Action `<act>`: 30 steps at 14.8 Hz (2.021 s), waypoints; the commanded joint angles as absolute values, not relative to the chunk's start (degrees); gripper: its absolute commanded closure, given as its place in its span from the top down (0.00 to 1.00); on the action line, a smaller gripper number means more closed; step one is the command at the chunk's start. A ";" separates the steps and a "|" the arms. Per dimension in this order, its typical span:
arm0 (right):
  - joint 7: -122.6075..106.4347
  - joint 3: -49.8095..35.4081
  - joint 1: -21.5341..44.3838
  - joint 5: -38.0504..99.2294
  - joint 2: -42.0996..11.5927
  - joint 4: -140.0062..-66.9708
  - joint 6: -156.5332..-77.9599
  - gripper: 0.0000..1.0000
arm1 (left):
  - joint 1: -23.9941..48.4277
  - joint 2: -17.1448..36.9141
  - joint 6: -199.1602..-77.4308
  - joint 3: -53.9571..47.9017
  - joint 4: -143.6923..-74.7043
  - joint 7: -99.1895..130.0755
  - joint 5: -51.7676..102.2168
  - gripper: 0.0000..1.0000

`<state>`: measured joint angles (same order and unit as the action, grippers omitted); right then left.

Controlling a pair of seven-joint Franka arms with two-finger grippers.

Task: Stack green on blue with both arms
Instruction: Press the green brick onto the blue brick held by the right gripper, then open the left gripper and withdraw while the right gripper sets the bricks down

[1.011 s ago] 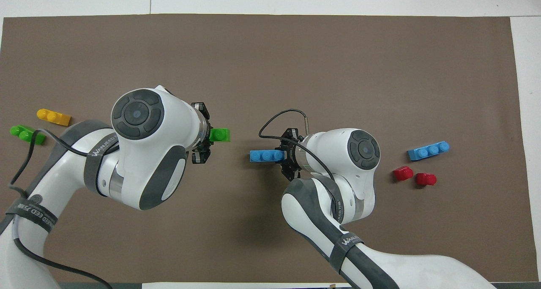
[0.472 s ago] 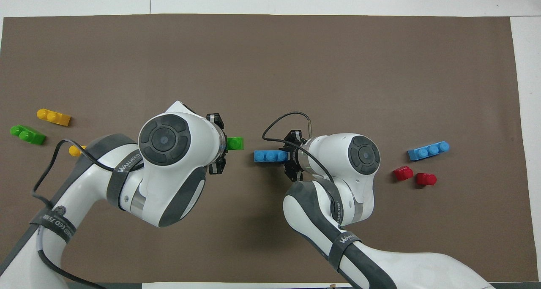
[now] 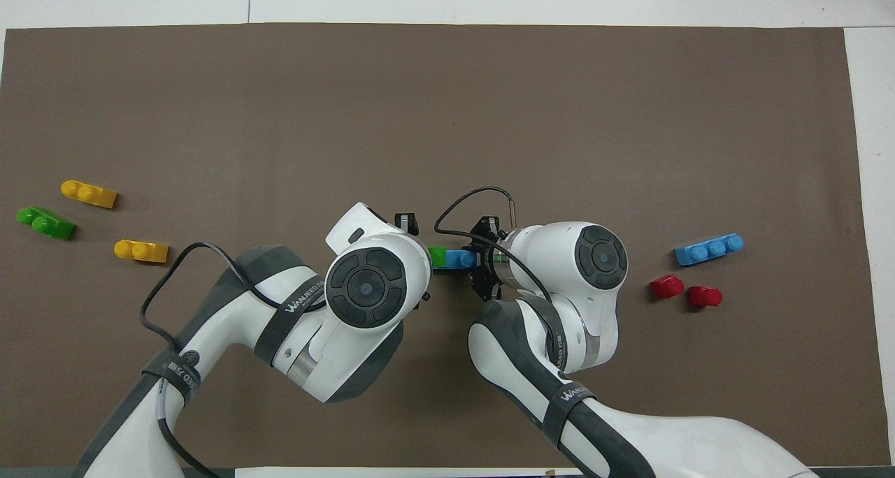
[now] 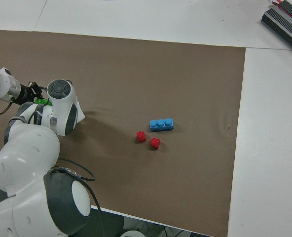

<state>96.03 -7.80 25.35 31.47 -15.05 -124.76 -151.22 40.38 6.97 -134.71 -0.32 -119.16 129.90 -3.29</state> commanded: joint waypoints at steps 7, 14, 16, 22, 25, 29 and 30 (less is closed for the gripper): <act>93.69 -8.00 25.40 32.96 -15.21 -126.30 -153.37 0.00 | 43.77 11.42 -138.16 0.62 -119.53 133.07 -6.50 0.00; 93.60 -8.00 25.40 32.96 -15.21 -126.30 -153.28 0.00 | 43.77 12.22 -138.95 0.62 -119.44 133.15 -6.85 0.00; 93.60 -8.00 25.40 32.96 -15.21 -126.30 -153.28 0.00 | 43.77 12.48 -138.69 0.70 -119.44 132.98 -7.12 0.00; 93.60 -8.00 25.40 32.96 -15.21 -126.30 -153.28 0.00 | 42.81 11.43 -138.08 0.62 -119.35 130.35 -8.09 1.00; 93.60 -8.00 25.40 32.96 -15.12 -126.30 -153.11 0.00 | 40.88 9.94 -136.94 0.62 -119.36 128.94 -8.09 1.00; 93.60 -8.00 25.40 32.96 -15.12 -126.21 -153.11 0.00 | 36.93 8.00 -134.57 0.53 -119.18 125.61 -8.09 1.00; 93.60 -8.00 25.40 32.96 -15.12 -126.30 -153.02 0.00 | 35.87 7.65 -134.30 0.61 -119.18 124.29 -8.09 1.00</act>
